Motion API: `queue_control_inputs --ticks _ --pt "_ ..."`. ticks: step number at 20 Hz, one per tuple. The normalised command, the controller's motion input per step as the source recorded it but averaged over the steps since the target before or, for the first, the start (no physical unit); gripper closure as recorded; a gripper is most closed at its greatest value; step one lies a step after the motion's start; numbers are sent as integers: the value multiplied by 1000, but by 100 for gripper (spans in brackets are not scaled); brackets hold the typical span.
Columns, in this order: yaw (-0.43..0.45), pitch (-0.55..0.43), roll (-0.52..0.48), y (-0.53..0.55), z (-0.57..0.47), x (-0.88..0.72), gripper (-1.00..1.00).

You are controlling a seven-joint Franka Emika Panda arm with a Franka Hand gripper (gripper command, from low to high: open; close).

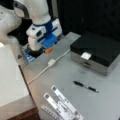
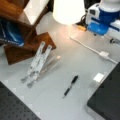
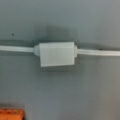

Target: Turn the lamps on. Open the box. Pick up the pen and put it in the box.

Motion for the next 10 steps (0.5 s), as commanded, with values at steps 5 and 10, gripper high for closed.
queue_control_inputs --ticks 5,10 --pt "-72 359 -128 -5 285 502 -100" --pt "-59 319 -14 105 387 575 -100"
